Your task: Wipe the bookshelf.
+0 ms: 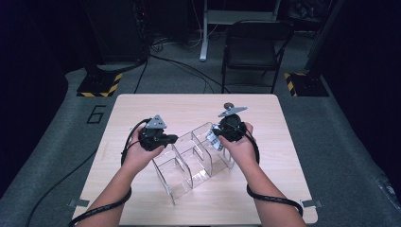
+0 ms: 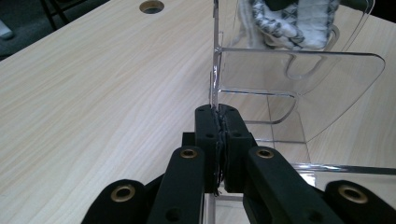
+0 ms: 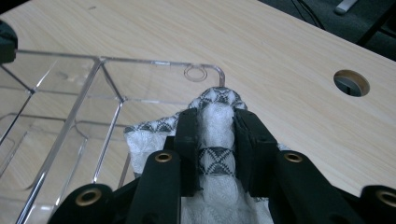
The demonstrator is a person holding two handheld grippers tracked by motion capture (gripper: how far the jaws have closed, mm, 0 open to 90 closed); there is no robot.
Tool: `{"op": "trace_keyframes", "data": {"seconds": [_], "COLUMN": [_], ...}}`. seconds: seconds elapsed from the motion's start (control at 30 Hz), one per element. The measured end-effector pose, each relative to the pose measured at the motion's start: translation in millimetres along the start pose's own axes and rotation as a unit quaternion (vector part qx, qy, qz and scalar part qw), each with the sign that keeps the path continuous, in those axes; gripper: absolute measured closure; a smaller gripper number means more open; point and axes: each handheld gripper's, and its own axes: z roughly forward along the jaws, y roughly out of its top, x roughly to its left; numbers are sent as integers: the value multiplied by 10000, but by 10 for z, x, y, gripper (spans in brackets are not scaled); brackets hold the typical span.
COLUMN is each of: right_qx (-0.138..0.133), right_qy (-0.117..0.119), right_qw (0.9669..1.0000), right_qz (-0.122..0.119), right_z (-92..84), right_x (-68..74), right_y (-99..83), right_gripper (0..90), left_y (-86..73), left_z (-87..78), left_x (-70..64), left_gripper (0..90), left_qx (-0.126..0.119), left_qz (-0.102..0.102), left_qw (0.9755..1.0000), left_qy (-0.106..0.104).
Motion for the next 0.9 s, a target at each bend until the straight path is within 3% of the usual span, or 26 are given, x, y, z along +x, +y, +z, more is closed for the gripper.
{"op": "trace_keyframes", "data": {"seconds": [0.13,0.17,0.23,0.37,0.57,0.7,0.9], "right_qx": [7,-44,27,19,75,-47,17], "right_qy": [30,64,84,-110,-70,-96,-69], "right_qw": [10000,9999,10000,9999,9999,9999,10000], "right_qz": [-30,80,21,-80,46,58,-46], "right_z": [-32,1,34,153,244,169,17], "right_x": [-6,-15,-22,4,-15,13,45], "right_y": [-27,-6,33,140,224,119,-10], "right_gripper": [718,718,717,718,724,727,726], "left_y": [-19,-23,-24,-29,-37,-34,-26], "left_z": [5,5,3,6,11,13,14], "left_x": [27,26,28,54,48,31,10], "left_gripper": [880,881,882,882,882,881,876], "left_qx": [-99,-113,-101,-128,-172,-155,-92], "left_qz": [-110,-66,-32,-11,-115,-118,-102], "left_qw": [9998,9999,9998,9996,9996,9998,9998], "left_qy": [-95,-109,-139,-244,-172,-105,-122]}}
